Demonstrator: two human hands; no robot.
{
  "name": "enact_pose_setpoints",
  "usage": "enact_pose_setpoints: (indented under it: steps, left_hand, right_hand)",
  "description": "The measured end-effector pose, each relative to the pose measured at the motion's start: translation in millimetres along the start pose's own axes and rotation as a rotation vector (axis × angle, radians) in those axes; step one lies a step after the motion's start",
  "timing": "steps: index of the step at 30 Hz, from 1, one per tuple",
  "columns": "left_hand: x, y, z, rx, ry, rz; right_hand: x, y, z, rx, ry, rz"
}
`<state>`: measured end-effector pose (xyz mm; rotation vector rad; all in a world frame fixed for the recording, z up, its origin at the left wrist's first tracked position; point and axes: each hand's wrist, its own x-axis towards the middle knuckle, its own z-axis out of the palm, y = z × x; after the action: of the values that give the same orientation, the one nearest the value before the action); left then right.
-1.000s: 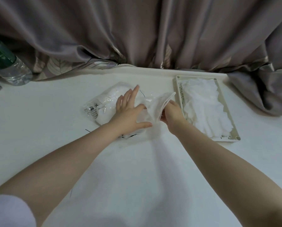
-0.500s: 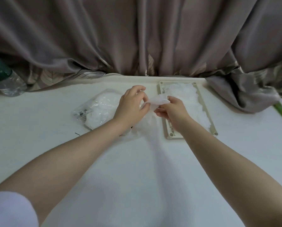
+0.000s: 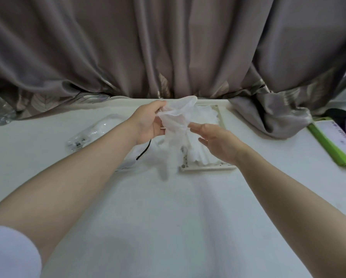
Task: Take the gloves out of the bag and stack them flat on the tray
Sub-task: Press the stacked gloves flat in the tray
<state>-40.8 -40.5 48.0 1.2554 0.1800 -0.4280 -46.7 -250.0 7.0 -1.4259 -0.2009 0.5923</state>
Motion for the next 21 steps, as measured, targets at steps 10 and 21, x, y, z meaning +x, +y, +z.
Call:
enact_pose_setpoints:
  steps: [10,21]
  left_hand:
    - [17,-4,42,-0.021,-0.107,-0.249]
    - [66,-53,68,0.151,0.07,-0.026]
  right_hand:
    - [-6,-11,-25,-0.011,-0.064,0.002]
    - [17,8,-81,0.12,0.251,0.282]
